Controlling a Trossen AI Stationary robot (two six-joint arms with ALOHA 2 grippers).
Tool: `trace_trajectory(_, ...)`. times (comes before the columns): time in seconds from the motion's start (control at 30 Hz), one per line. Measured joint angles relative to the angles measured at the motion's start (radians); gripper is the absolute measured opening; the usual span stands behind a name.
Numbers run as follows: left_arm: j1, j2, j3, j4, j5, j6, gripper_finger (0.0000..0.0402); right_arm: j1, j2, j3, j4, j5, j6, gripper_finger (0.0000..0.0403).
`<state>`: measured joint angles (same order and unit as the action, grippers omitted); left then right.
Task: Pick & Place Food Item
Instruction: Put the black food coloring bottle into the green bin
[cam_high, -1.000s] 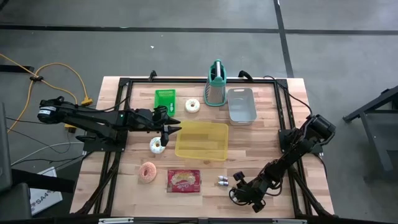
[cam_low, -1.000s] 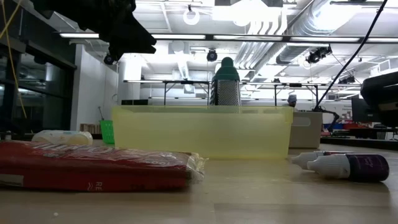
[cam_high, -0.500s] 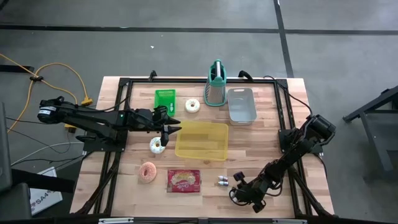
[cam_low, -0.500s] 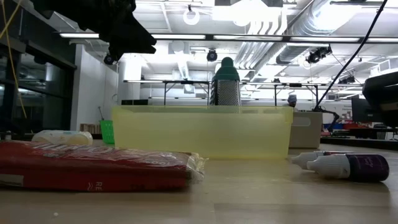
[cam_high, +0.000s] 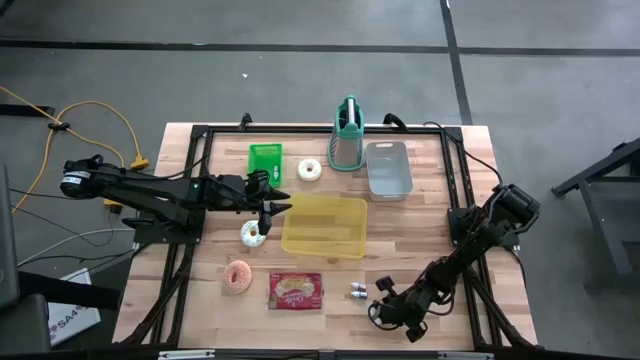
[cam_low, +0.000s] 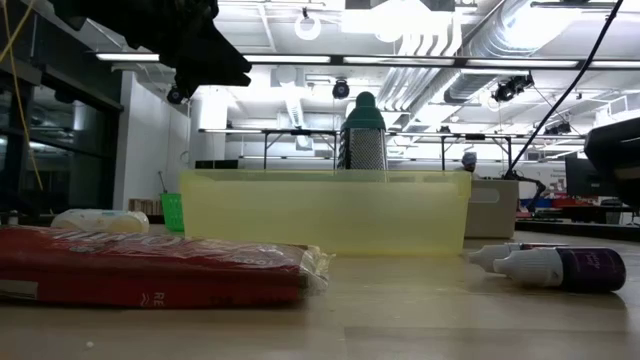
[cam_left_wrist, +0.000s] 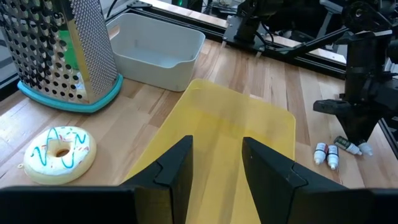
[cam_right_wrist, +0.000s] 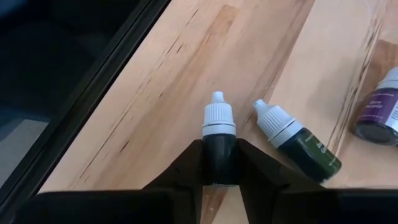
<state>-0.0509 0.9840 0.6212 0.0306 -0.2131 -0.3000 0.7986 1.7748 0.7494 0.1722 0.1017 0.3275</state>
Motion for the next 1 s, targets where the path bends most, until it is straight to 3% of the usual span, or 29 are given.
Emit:
trace_trajectory(0.23,0.0,0.0,0.0,0.0,0.0,-0.001,0.0134,0.0,-0.014,-0.001,0.02,-0.031,0.013,0.0067)
trace_trajectory(0.57,-0.003,0.0,0.0,0.001,0.024,-0.004,0.0134,-0.03,-0.149,0.0,0.036,-0.004,0.002,0.0065)
trace_trajectory(1.0,-0.099,0.032,0.0,0.111,0.026,0.087,0.0134,-0.267,-0.191,0.0,0.171,-0.007,-0.169,0.0064)
